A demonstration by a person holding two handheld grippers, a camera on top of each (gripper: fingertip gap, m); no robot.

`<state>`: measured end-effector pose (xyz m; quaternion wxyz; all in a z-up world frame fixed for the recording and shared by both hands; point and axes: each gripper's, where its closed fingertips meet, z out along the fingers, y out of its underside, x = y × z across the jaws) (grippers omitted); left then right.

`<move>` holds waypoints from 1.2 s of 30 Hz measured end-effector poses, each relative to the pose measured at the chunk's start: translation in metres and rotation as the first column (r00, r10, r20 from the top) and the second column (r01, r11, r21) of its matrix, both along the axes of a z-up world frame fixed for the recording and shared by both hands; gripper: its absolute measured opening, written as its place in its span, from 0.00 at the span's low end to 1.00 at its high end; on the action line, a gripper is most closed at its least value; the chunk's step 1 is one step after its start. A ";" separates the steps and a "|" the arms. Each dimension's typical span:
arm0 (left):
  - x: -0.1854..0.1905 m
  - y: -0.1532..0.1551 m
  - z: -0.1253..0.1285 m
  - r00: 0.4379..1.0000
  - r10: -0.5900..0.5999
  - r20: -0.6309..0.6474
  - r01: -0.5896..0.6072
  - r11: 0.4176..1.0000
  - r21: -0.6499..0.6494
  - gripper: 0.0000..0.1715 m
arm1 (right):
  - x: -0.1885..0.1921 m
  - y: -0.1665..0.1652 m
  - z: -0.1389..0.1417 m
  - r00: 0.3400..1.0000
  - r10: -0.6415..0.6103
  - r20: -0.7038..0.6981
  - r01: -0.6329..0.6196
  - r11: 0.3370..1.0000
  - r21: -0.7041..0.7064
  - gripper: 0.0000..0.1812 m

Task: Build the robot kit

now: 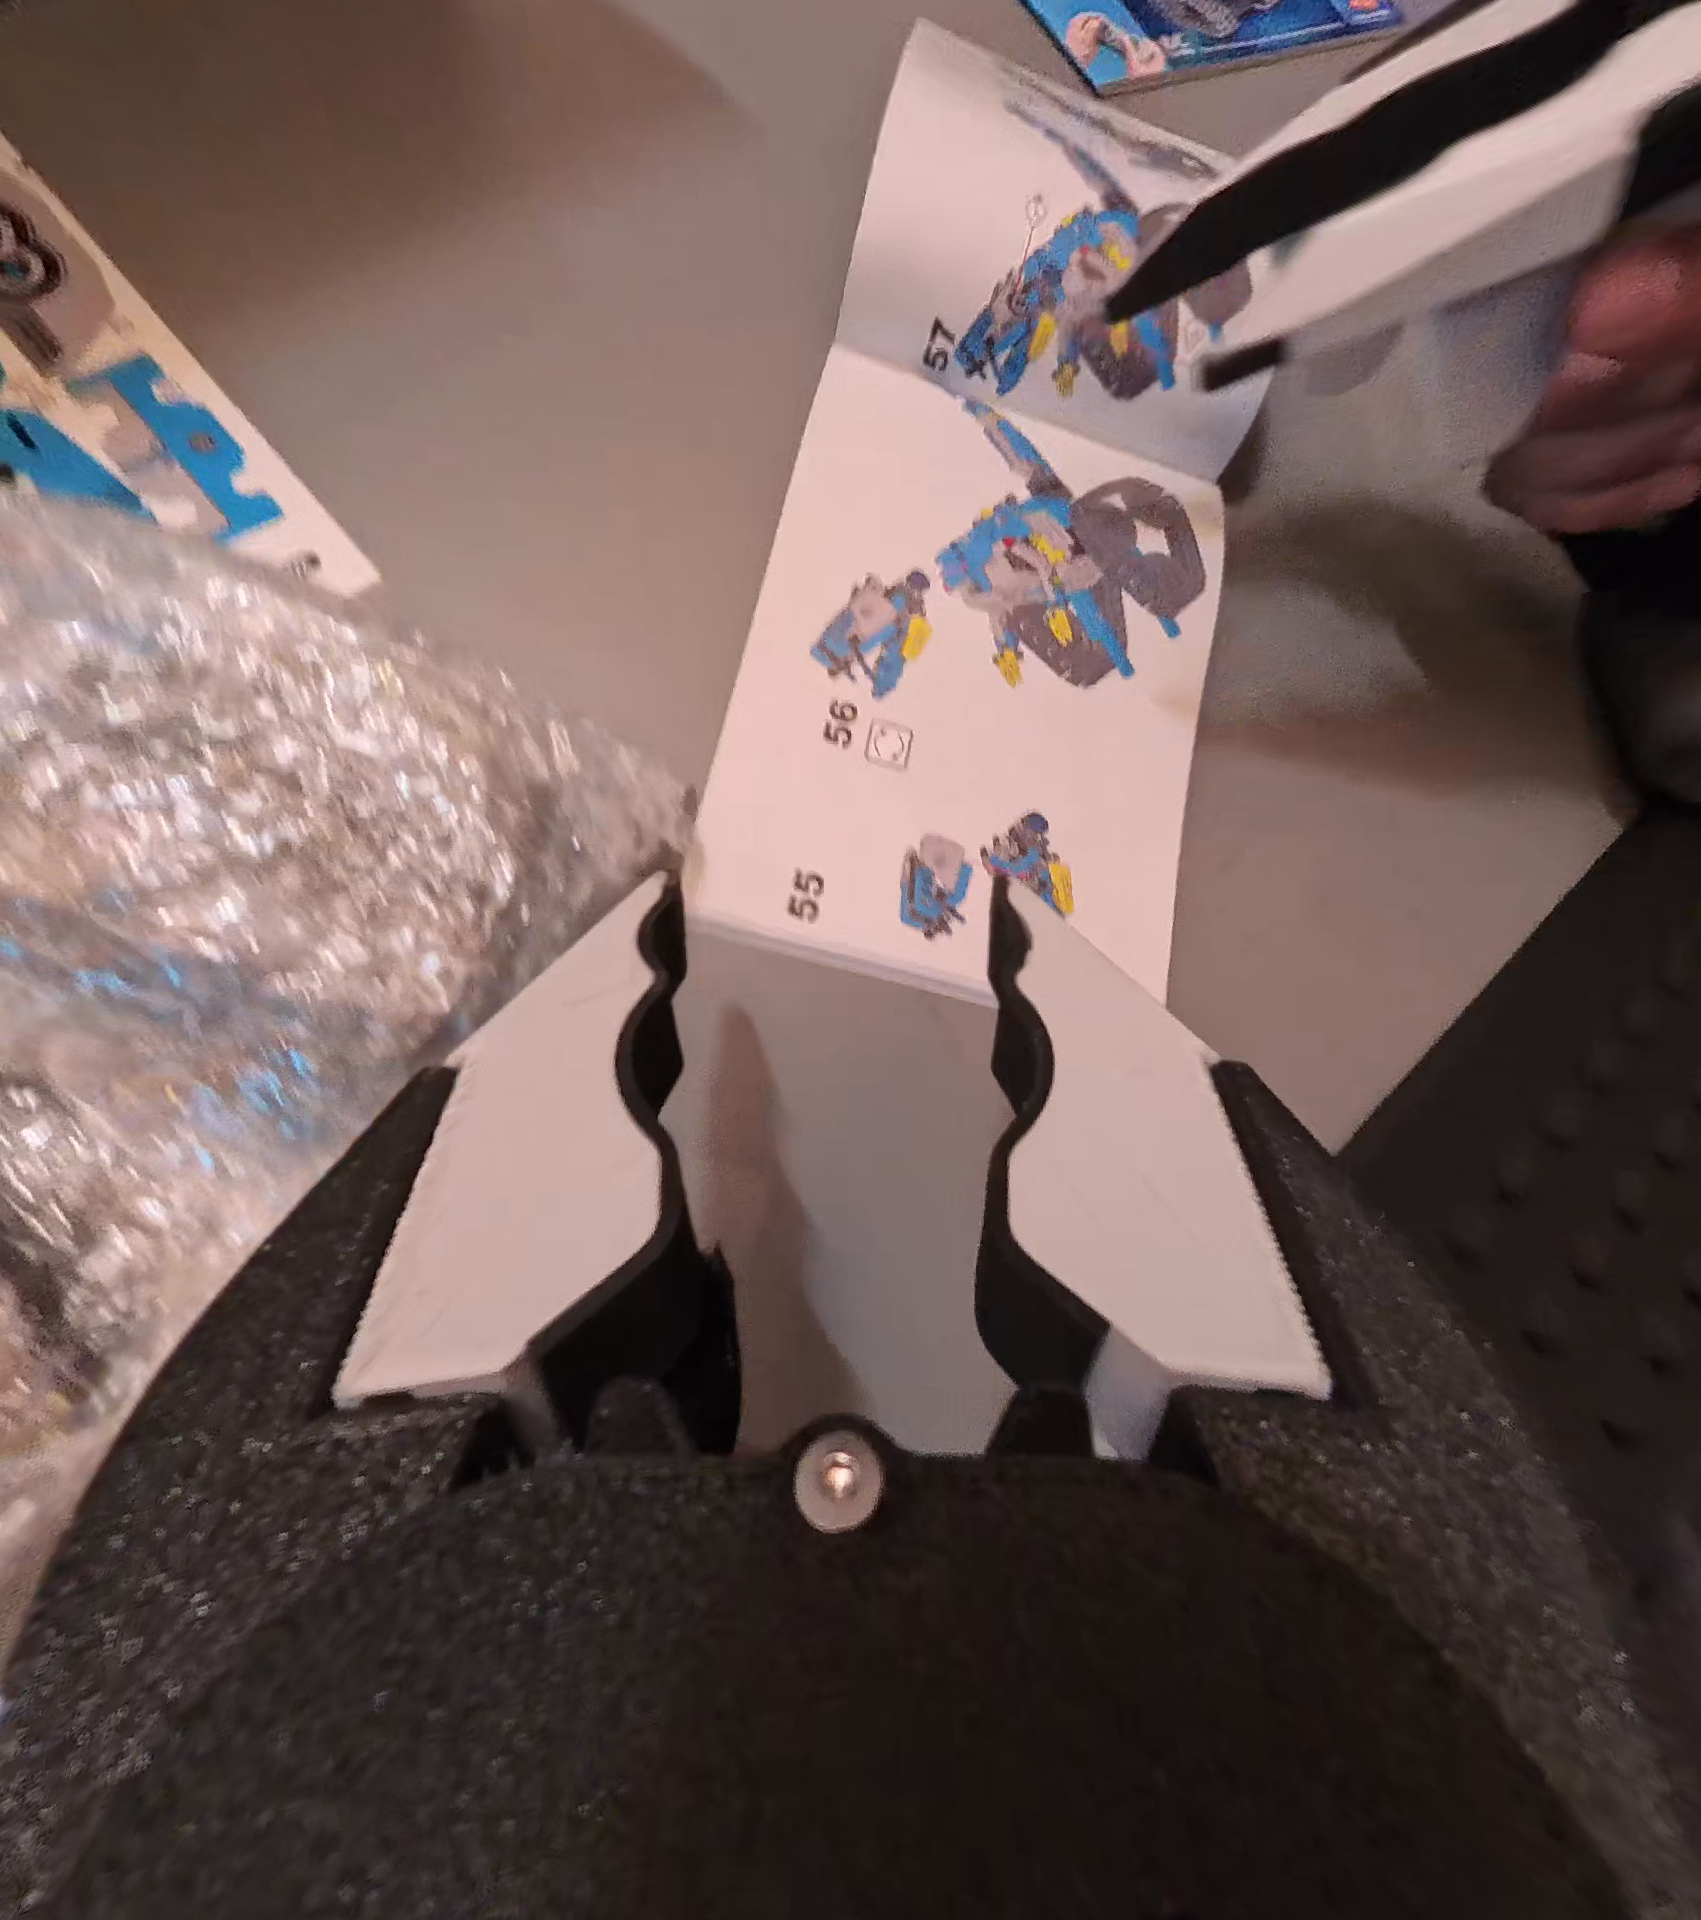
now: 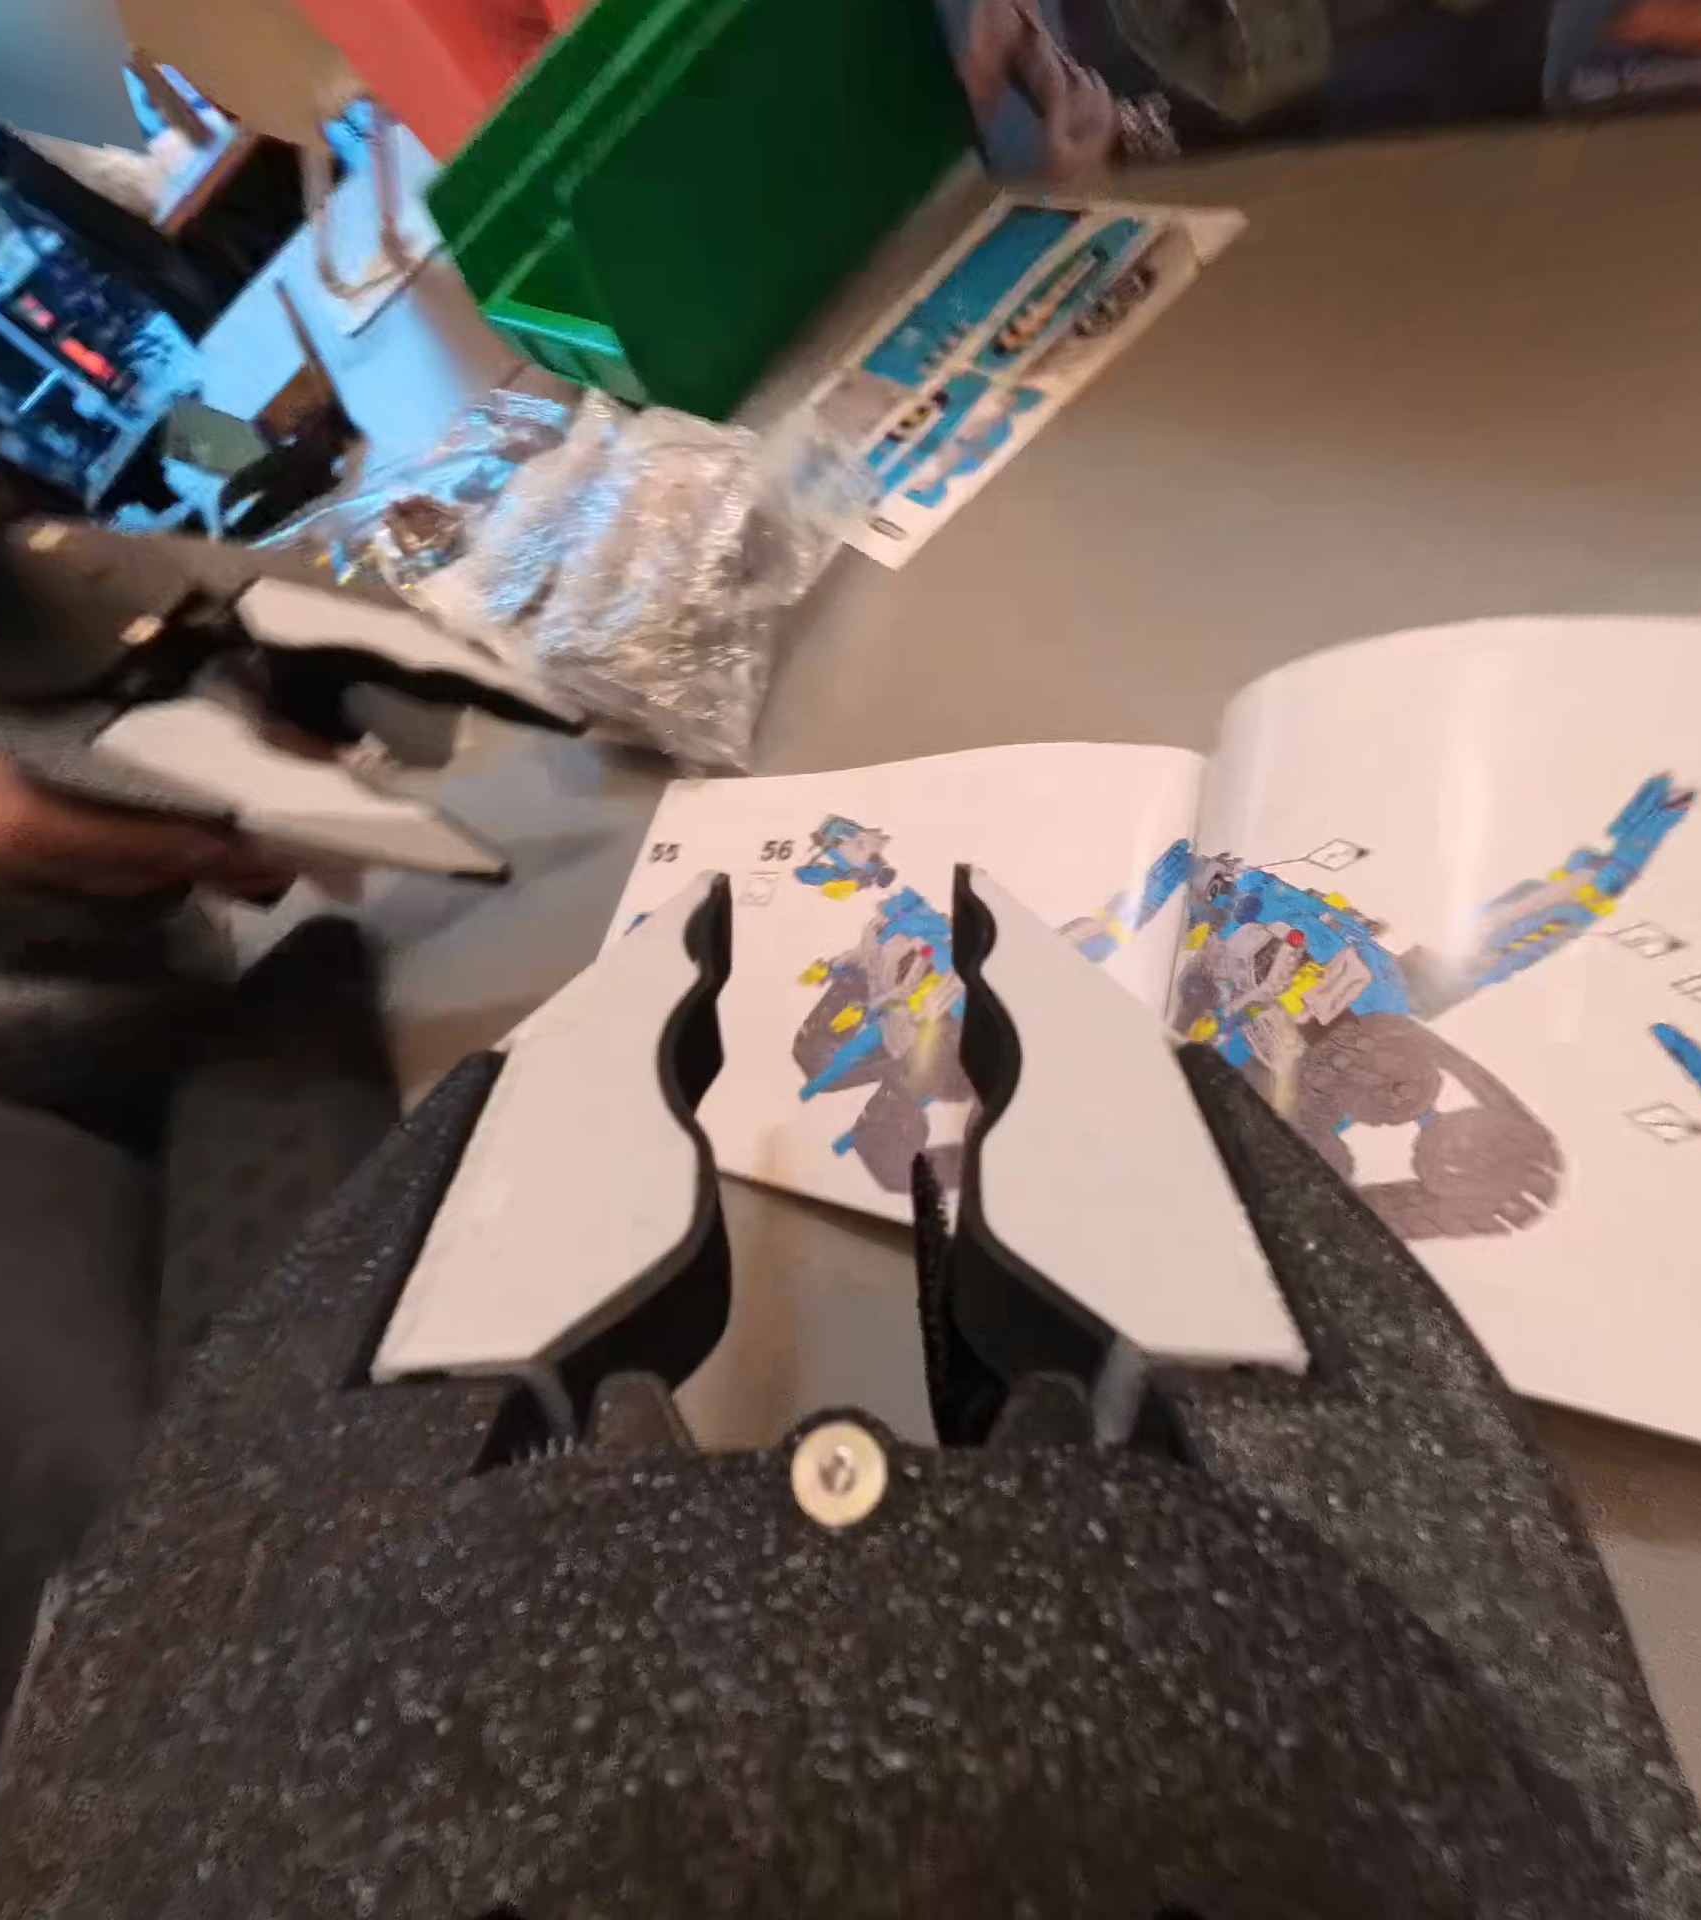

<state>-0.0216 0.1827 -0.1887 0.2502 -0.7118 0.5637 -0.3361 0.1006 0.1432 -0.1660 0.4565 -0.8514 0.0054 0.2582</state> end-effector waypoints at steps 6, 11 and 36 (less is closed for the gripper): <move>0.033 -0.001 -0.020 0.980 -0.181 -0.080 0.181 0.983 -0.001 0.38 | -0.014 -0.064 -0.031 0.877 0.310 0.369 -0.282 0.951 -0.128 0.37; 0.065 -0.002 -0.028 0.967 -0.223 -0.120 0.226 0.974 0.008 0.38 | -0.002 -0.047 -0.060 0.729 0.332 0.599 -0.252 0.943 -0.215 0.33; 0.107 0.004 0.086 0.944 -0.199 0.265 0.297 0.863 -0.410 0.43 | 0.029 -0.034 -0.002 0.968 0.037 0.249 -0.072 0.988 0.135 0.22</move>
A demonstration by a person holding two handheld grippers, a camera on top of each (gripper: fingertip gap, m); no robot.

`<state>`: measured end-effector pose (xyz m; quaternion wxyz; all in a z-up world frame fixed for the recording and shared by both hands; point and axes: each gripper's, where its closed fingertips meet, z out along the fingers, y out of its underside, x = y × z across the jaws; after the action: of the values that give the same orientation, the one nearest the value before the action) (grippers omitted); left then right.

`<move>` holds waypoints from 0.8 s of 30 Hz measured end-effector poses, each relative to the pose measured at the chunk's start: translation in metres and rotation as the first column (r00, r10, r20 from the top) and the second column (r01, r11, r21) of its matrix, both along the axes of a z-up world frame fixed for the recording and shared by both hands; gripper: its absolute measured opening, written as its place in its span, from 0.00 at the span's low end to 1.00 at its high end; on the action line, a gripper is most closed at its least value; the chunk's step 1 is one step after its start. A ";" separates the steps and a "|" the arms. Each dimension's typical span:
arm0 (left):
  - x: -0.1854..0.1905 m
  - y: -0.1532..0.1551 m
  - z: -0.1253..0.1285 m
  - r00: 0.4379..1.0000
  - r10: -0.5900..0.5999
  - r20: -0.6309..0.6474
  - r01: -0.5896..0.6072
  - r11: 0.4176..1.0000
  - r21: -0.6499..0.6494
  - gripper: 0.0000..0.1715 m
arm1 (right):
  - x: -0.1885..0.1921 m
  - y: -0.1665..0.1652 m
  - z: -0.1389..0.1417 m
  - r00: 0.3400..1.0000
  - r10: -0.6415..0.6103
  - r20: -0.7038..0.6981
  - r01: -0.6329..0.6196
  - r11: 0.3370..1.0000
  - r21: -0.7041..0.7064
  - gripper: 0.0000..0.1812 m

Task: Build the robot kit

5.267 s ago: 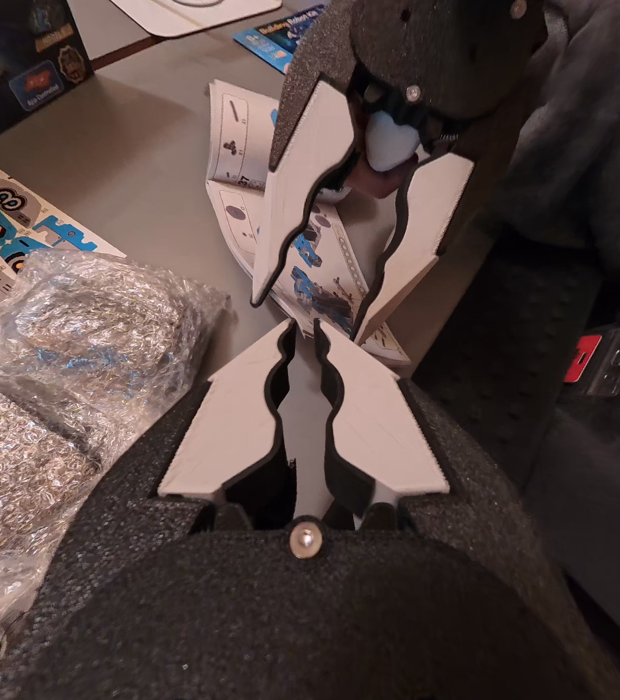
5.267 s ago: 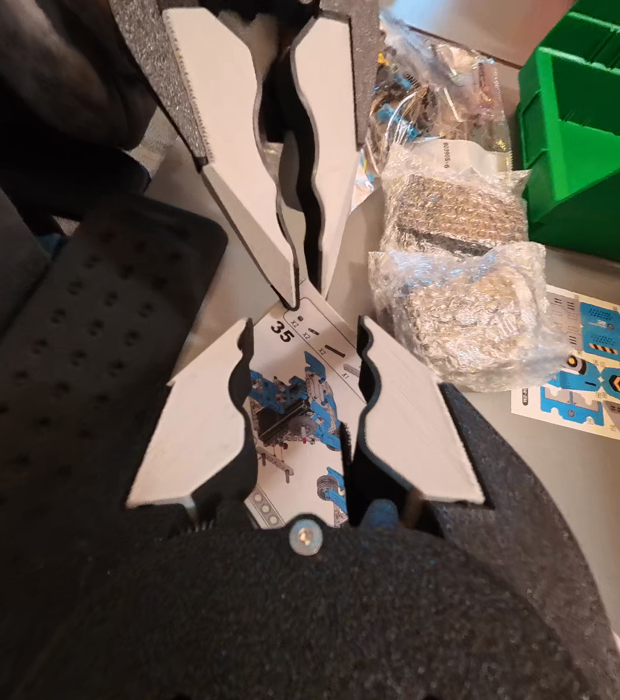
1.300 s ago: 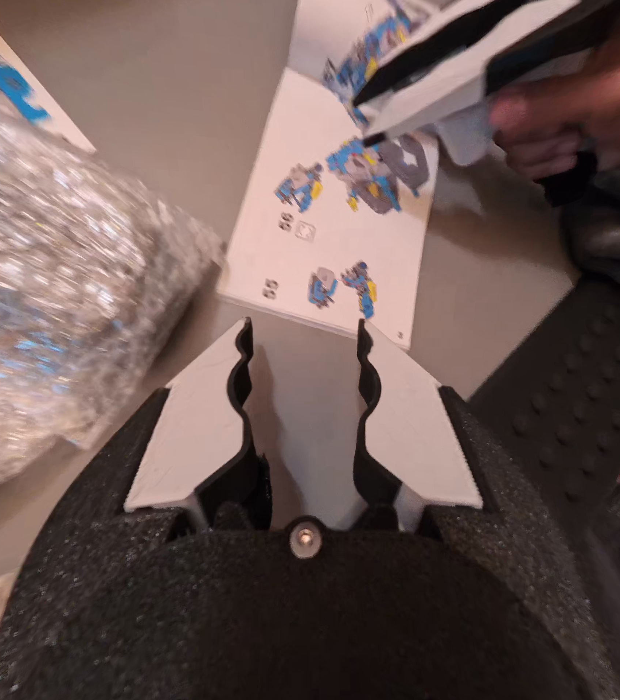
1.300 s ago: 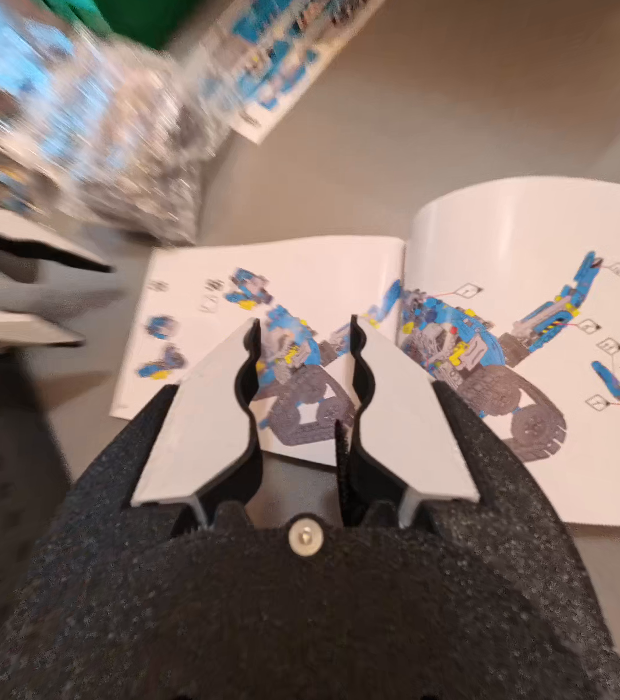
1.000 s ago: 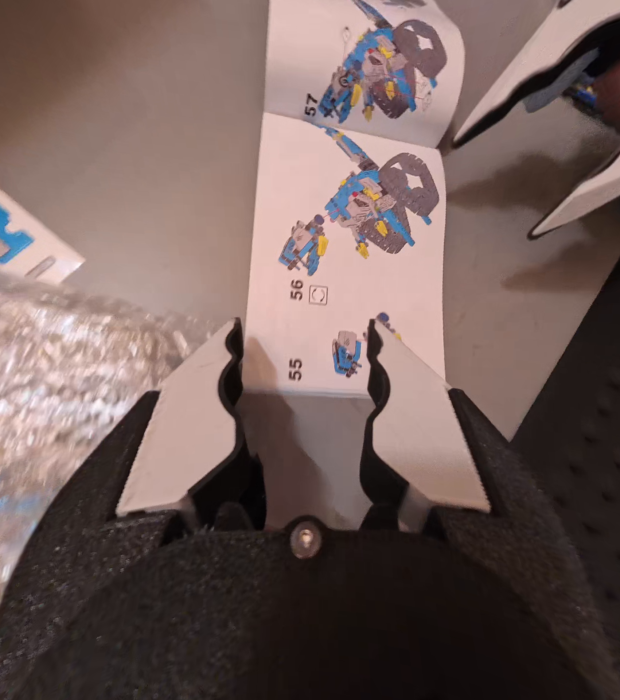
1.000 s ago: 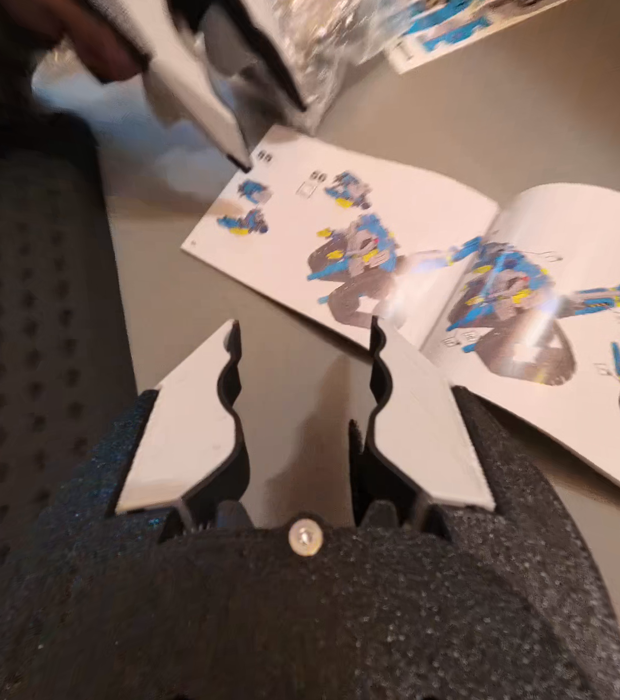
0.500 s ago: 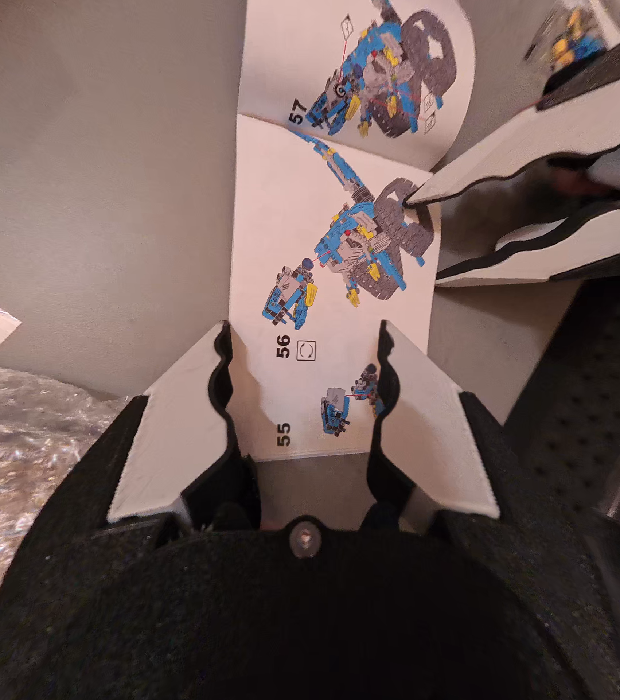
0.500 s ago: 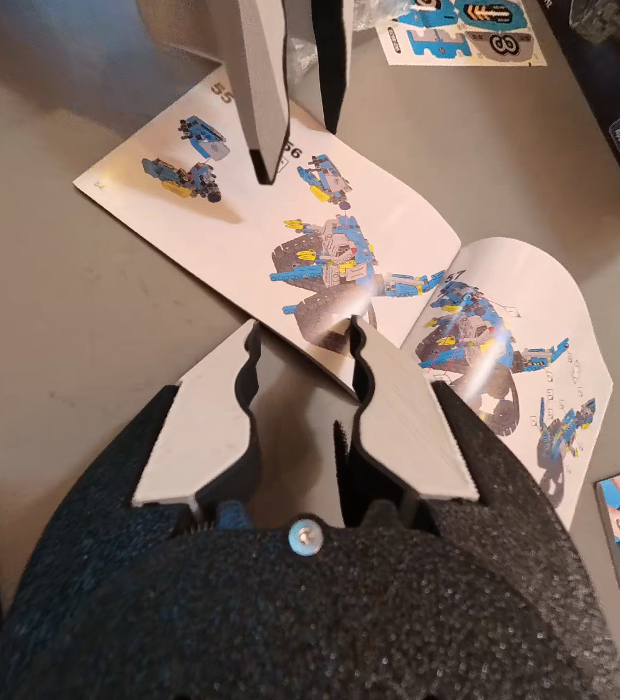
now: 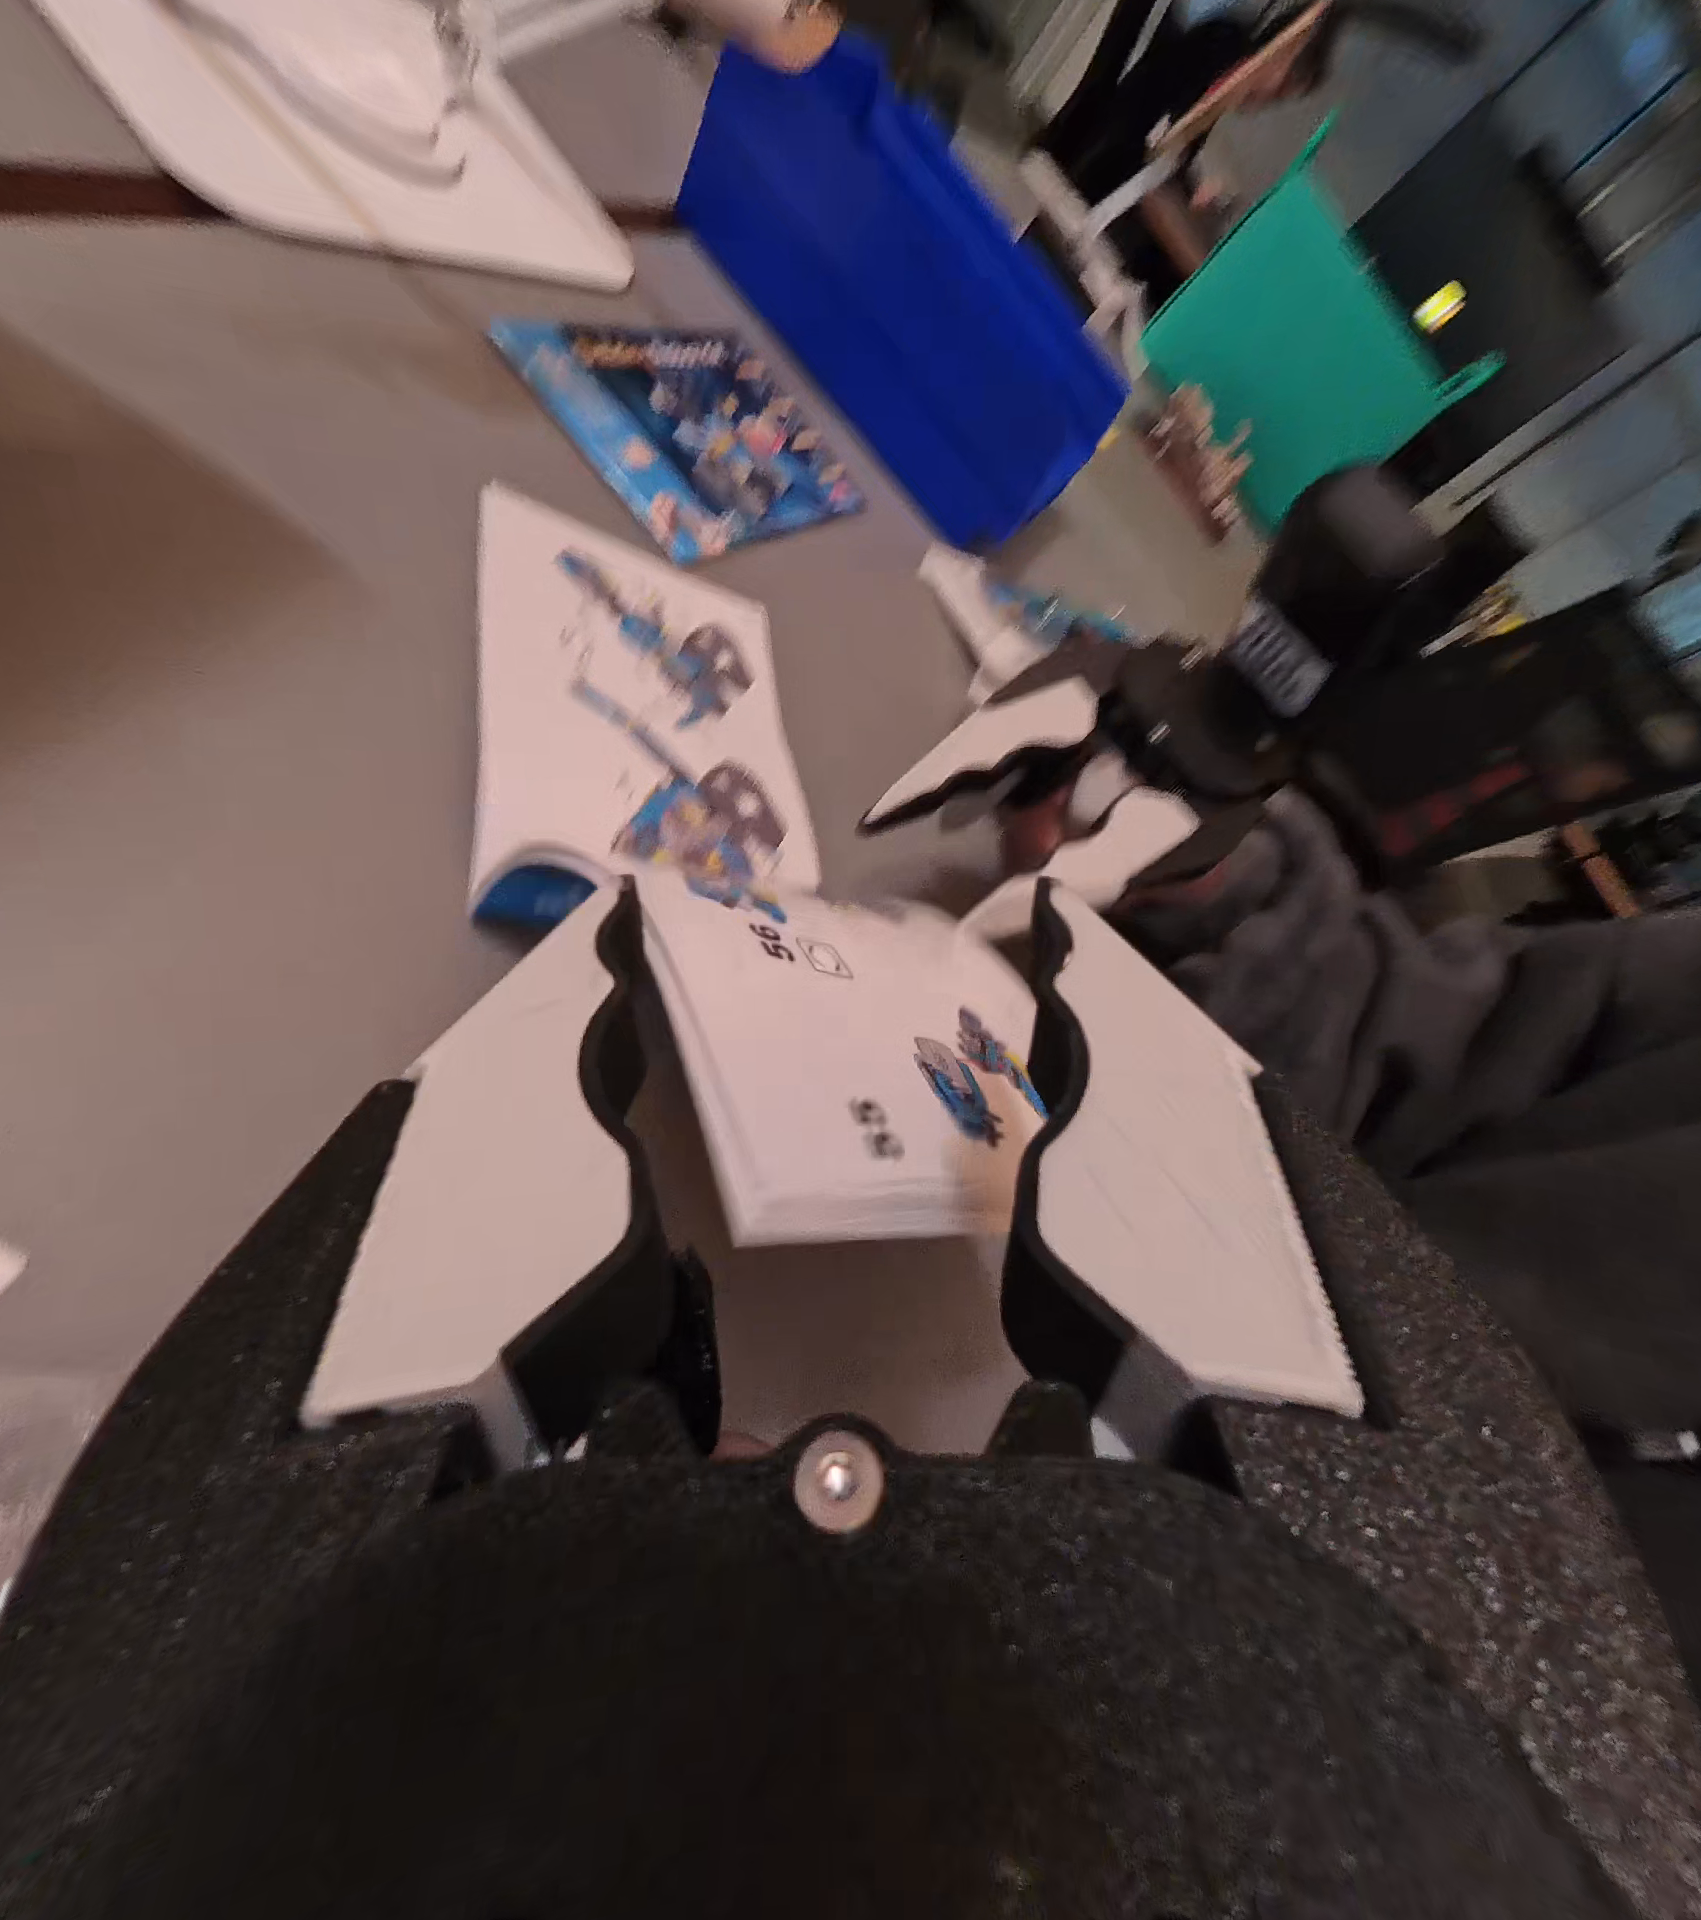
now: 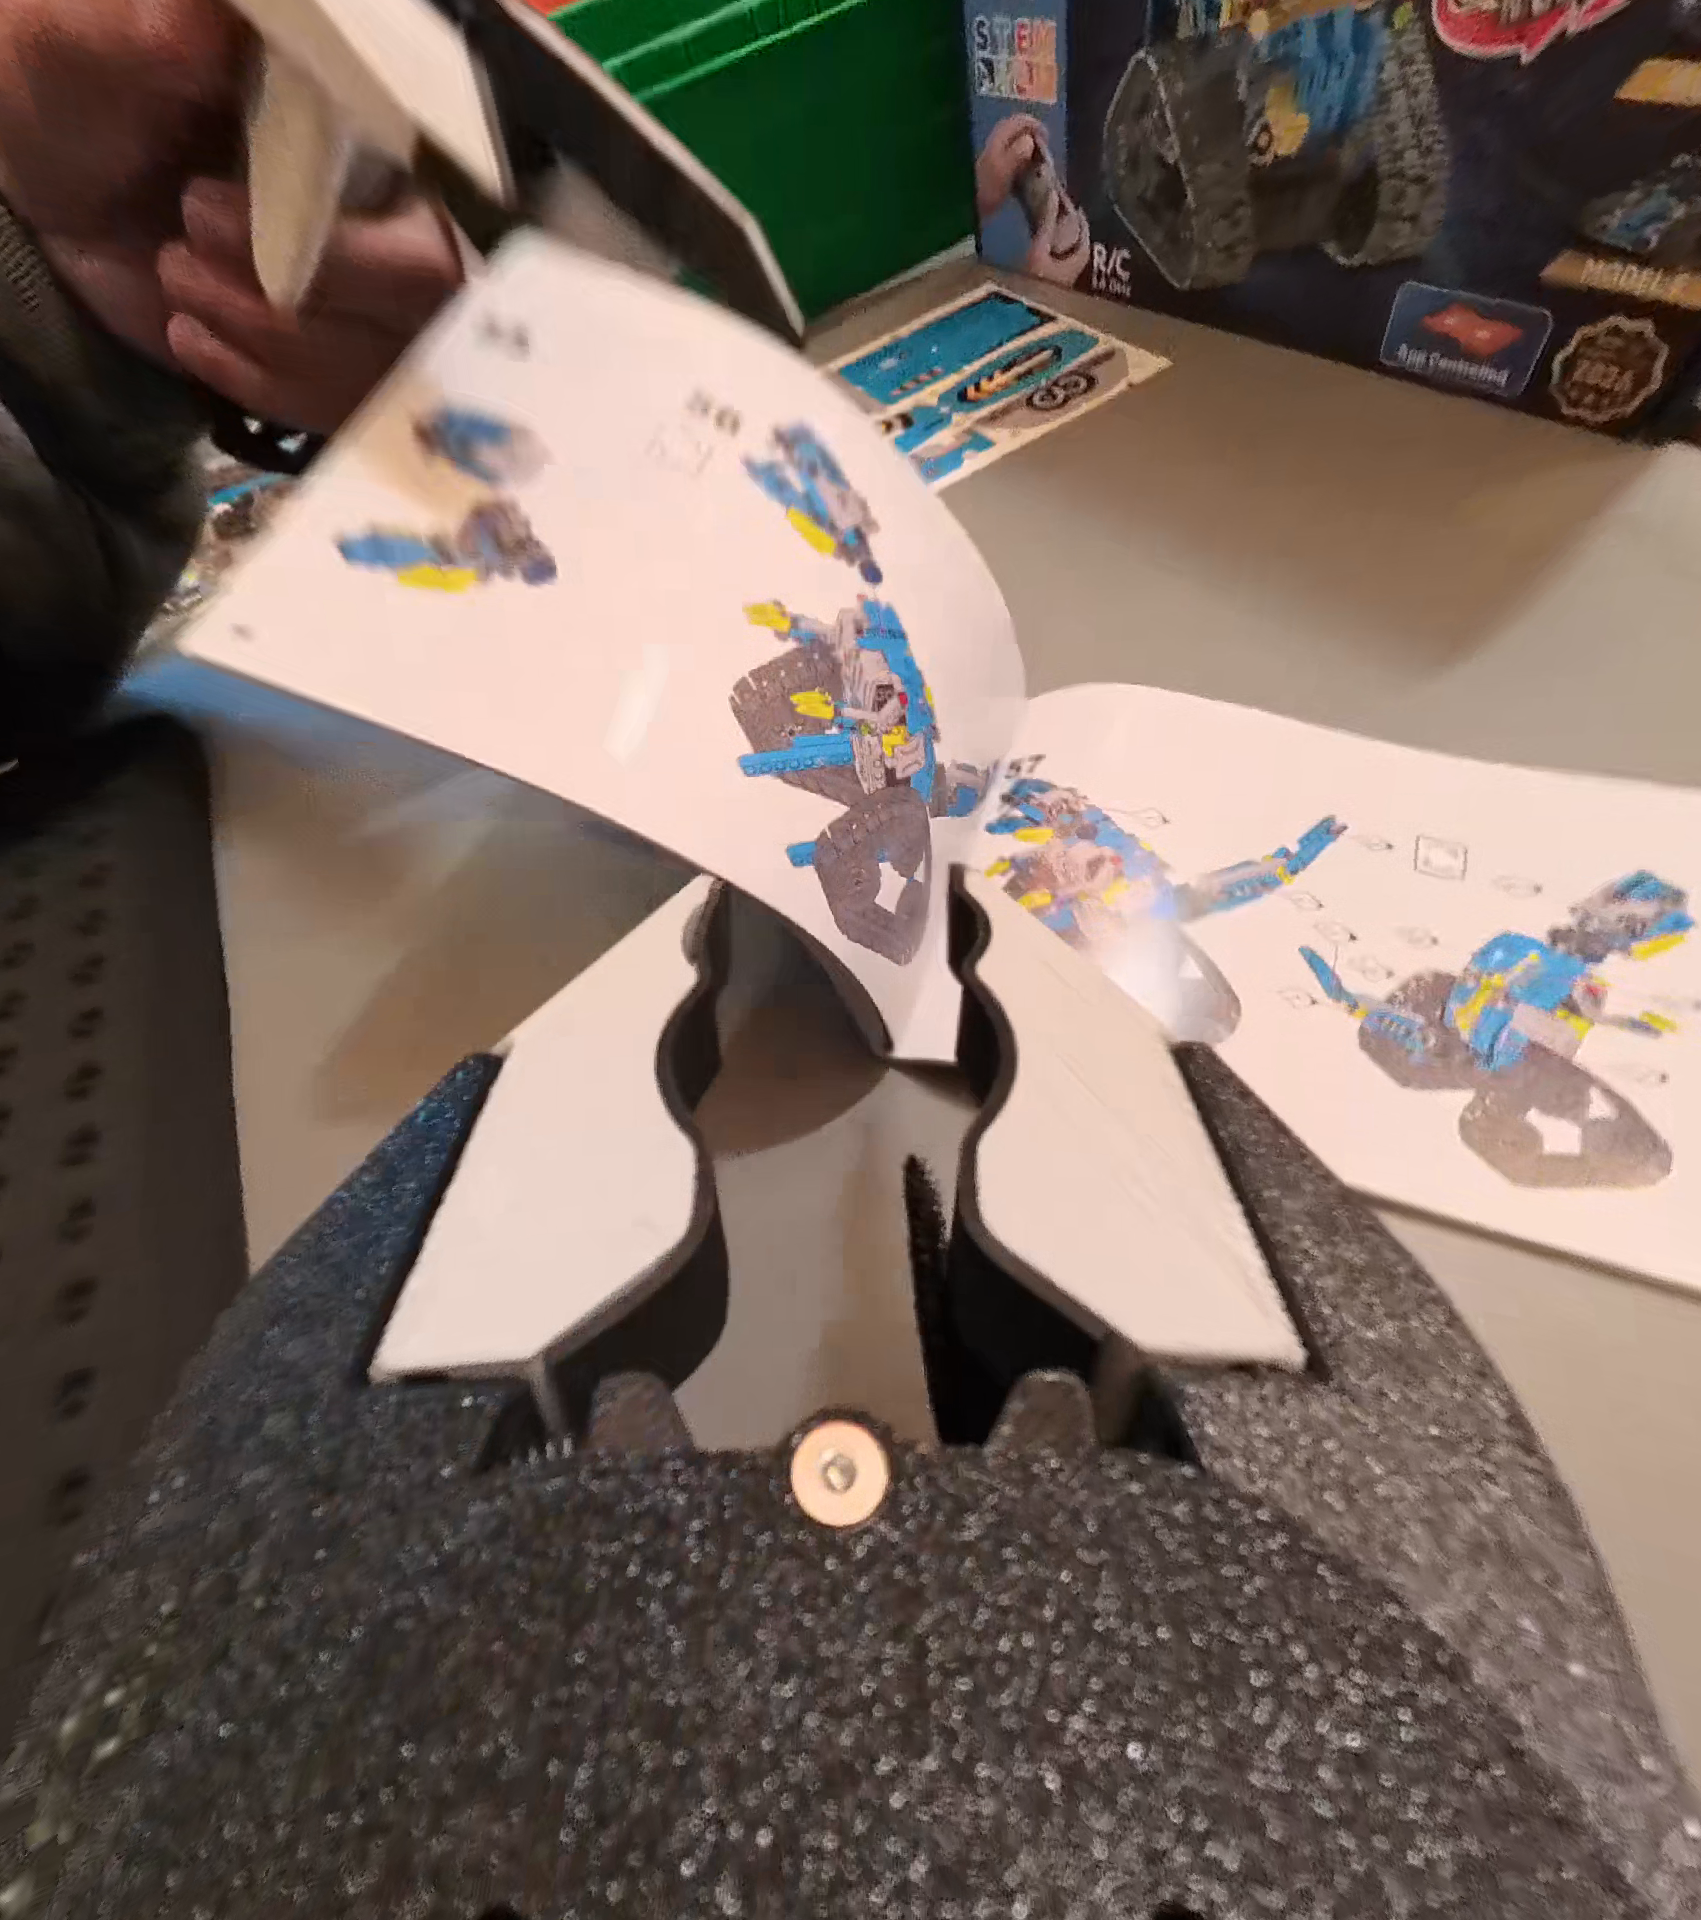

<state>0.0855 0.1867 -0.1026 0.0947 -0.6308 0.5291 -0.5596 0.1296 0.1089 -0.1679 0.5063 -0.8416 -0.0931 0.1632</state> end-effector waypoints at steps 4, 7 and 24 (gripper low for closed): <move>0.045 0.004 0.015 0.998 -0.017 0.062 0.024 0.994 -0.104 0.42 | 0.012 0.003 -0.003 0.996 -0.062 -0.065 0.060 0.998 -0.030 0.27; 0.083 0.008 0.017 0.997 -0.027 0.074 0.041 0.979 -0.197 0.41 | 0.028 0.004 -0.003 0.984 -0.127 -0.124 0.123 0.992 -0.034 0.27; 0.063 -0.002 -0.034 0.998 0.056 -0.040 -0.062 0.986 -0.156 0.01 | 0.030 0.005 0.026 0.990 -0.124 -0.072 0.134 0.981 0.141 0.23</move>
<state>0.1483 0.1850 -0.1362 0.0519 -0.6615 0.4662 -0.5851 0.1600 0.1135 -0.1417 0.5787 -0.8011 -0.0339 0.1492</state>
